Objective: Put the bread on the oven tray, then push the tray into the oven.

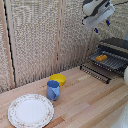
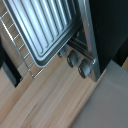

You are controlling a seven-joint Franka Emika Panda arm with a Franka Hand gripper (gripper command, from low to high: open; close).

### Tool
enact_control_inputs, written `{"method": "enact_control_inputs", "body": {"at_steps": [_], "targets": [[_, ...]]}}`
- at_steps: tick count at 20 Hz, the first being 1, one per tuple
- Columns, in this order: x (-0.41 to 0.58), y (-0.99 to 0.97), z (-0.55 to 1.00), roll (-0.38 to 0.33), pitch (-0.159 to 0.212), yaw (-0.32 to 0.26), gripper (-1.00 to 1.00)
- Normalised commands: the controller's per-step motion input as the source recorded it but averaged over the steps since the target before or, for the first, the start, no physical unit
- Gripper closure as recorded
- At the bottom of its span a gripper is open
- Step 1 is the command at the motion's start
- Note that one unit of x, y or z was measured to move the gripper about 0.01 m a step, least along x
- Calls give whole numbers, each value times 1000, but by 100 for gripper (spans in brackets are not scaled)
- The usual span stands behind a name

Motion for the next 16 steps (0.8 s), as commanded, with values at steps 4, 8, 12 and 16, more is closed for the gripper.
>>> {"method": "enact_control_inputs", "body": {"at_steps": [4, 8, 12, 16], "targets": [[18, 272, -396, -358, 79, 126, -100], [117, 449, -549, -339, 20, 79, -100], [74, 450, -527, -335, 32, 80, -100], [-107, 184, -348, -316, 114, 146, -100]]}}
